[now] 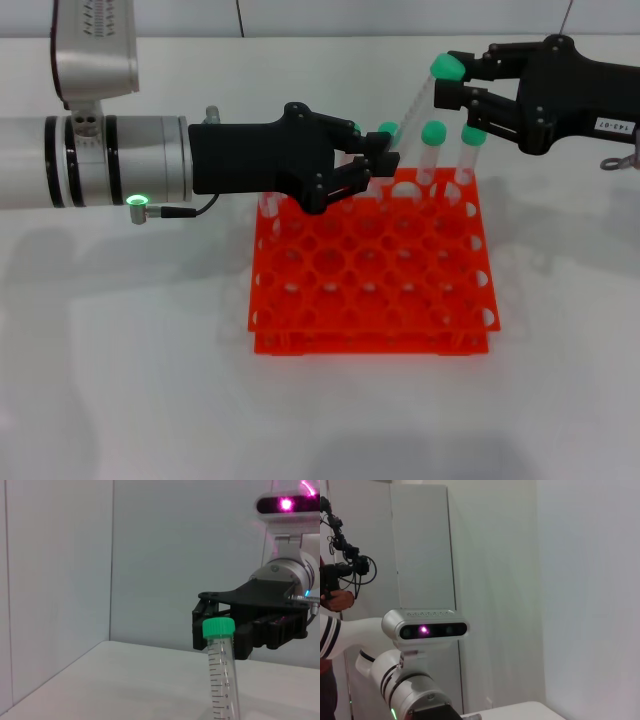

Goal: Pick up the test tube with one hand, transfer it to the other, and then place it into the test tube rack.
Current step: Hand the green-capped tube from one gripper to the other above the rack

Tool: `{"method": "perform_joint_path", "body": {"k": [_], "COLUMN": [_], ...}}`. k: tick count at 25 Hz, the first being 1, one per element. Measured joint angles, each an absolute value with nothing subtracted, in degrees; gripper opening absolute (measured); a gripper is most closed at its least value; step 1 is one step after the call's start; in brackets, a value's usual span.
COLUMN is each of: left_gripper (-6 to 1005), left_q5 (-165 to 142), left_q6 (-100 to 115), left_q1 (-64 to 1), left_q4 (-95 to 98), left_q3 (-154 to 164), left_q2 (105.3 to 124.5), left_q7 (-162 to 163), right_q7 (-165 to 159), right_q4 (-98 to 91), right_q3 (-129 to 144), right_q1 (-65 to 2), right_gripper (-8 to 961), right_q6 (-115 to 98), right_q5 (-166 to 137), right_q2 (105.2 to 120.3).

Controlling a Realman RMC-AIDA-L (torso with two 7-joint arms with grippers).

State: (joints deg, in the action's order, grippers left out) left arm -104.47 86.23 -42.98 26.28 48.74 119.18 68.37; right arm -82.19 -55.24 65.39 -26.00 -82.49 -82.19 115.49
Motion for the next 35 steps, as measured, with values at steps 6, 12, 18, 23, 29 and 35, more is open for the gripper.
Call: {"method": "perform_joint_path", "body": {"k": [6, 12, 18, 23, 29, 35], "left_gripper": [171, 169, 127, 111, 293, 500], "left_q5": [-104.47, -104.64, -104.26, -98.6, -96.72, -96.58], "left_q6": [86.11, 85.99, 85.14, 84.67, 85.01, 86.07], "left_q1": [-42.98, -43.08, -43.0, -41.12, -39.95, -36.18], "left_q4": [26.28, 26.26, 26.26, 26.19, 27.43, 34.55], "left_q3": [48.82, 49.51, 49.58, 49.56, 49.57, 49.44], "left_q2": [119.18, 119.18, 119.36, 119.43, 119.23, 119.1], "left_q7": [68.37, 68.37, 68.38, 68.38, 71.53, 77.15], "right_q7": [-82.11, -82.02, -82.0, -82.0, -82.0, -82.0], "right_q4": [-55.27, -55.41, -55.41, -55.42, -55.4, -55.36], "right_q3": [65.39, 65.35, 65.37, 65.39, 65.39, 65.39], "right_q1": [-26.01, -26.02, -26.02, -25.98, -25.75, -25.51], "right_gripper": [274, 274, 263, 259, 255, 255], "right_q6": [-82.63, -82.74, -82.78, -82.6, -82.49, -82.43], "right_q5": [-82.19, -82.13, -82.14, -82.13, -82.14, -82.16], "right_q2": [115.49, 115.48, 115.48, 115.48, 115.48, 115.48]}}
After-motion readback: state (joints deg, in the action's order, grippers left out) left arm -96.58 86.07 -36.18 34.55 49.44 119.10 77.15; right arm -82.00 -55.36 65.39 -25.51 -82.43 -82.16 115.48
